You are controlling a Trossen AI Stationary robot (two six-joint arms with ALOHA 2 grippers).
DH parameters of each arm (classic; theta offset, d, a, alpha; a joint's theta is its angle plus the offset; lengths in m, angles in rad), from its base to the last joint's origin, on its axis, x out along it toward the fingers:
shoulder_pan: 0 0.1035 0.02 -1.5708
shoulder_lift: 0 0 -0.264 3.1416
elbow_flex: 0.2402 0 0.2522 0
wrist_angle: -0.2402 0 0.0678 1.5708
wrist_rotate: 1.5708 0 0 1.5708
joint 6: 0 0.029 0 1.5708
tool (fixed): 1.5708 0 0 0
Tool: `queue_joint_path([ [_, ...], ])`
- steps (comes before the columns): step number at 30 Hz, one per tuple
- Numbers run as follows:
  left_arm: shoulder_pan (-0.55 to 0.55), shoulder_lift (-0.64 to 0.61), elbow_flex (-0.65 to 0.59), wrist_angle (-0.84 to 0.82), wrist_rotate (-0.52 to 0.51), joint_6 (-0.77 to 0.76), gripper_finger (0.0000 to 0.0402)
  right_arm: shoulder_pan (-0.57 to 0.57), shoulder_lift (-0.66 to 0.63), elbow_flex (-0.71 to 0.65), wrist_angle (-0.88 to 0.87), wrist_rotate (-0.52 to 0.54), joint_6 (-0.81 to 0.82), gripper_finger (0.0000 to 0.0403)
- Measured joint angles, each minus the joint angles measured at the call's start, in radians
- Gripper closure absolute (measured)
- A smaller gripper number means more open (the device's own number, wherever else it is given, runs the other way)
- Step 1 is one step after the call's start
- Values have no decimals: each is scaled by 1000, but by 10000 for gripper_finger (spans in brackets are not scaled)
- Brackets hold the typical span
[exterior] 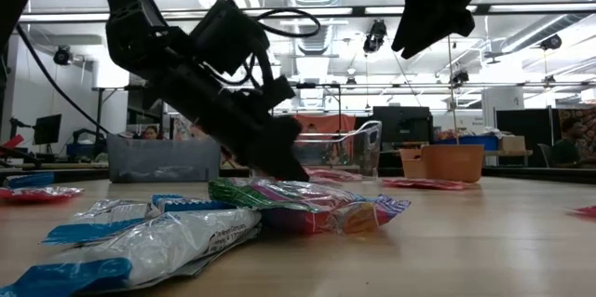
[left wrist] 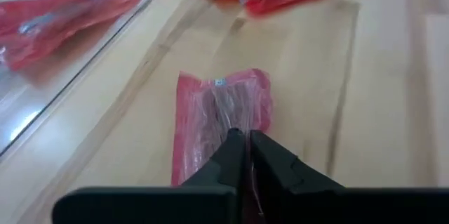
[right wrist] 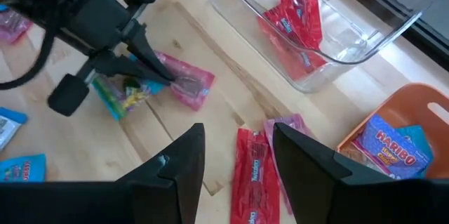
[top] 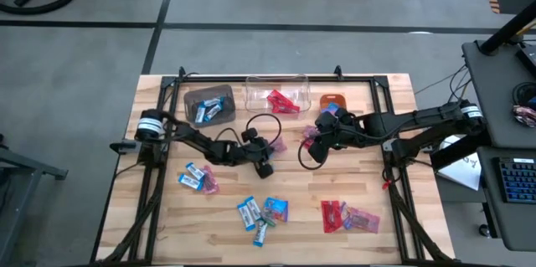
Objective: Sort candy
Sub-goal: Put the red chocolate into the transparent bin
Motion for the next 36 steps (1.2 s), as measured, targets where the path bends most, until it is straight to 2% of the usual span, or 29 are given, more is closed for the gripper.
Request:
queue_joint_path([
  [4, 0, -37, -1, 8, 28, 13, 401, 4, 0, 0, 2, 1, -13, 243],
  [7, 0, -62, -3, 9, 43, 32, 401, 22, 0, -14, 47, 1, -91, 243],
  [15, 0, -123, -6, 17, 129, 43, 401, 103, 0, -163, 365, -10, -443, 243],
  [19, 0, -150, -6, 17, 185, 38, 401, 115, 0, -243, 495, -10, -549, 243],
  [23, 0, -178, -6, 18, 227, 14, 402, 115, 3, -302, 611, -9, -597, 239],
  [32, 0, -210, 3, 35, 237, -15, 401, 115, 113, -298, 682, 2, -660, 204],
  [36, 0, -209, 3, 52, 270, -27, 401, 115, 165, -281, 680, 67, -669, 200],
])
